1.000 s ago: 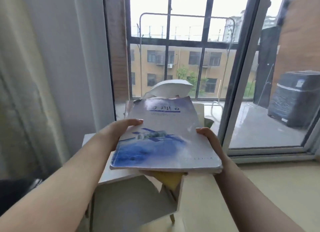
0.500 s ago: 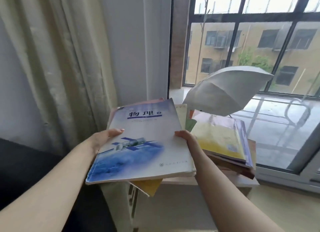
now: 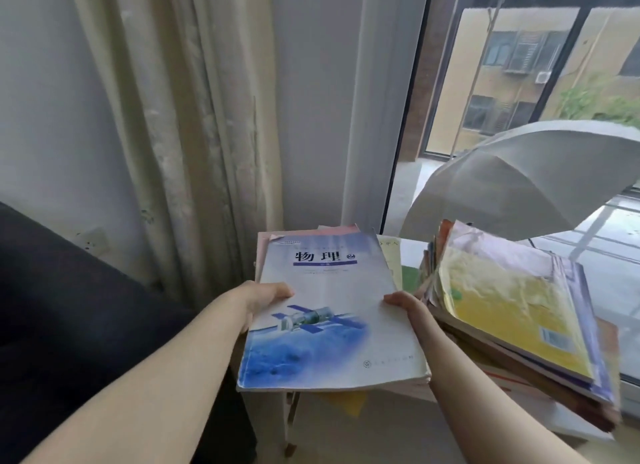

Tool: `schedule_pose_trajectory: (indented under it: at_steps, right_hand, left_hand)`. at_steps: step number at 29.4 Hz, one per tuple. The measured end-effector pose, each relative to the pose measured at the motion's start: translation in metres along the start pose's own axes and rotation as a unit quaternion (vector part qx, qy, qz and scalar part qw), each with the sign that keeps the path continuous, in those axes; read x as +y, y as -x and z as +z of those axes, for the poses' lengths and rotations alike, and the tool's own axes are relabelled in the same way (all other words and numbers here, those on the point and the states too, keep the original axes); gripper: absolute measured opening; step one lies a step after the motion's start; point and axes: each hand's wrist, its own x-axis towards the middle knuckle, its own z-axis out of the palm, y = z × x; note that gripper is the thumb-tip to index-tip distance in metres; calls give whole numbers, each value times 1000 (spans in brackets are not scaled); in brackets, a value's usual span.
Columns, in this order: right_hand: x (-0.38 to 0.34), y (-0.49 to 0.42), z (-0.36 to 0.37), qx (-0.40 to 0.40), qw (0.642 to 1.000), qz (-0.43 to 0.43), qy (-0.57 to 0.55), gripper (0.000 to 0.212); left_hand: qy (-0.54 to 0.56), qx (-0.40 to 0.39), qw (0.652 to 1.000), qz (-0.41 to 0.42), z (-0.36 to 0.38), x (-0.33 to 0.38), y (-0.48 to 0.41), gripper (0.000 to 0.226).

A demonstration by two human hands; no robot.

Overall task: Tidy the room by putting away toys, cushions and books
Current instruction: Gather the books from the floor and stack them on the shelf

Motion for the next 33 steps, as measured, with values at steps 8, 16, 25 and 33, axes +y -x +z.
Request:
schedule_pose_trajectory:
  at_steps: [8, 16, 25, 33]
  right_hand:
    - [-7, 2, -13, 6, 998, 9, 69, 14]
    - [14, 24, -16, 65, 979, 3, 195, 45]
    - [23, 86, 1, 120, 943, -96, 296, 50]
    - [5, 85, 33, 187, 827, -206, 489, 36]
  left_hand:
    - [58, 54, 996, 42, 24, -21, -8, 63]
    - [-87, 145, 983, 63, 49, -41, 10, 56]
    - [-90, 106, 984, 115, 40, -70, 51, 58]
    - [-80, 172, 974, 123, 36, -51, 56, 35]
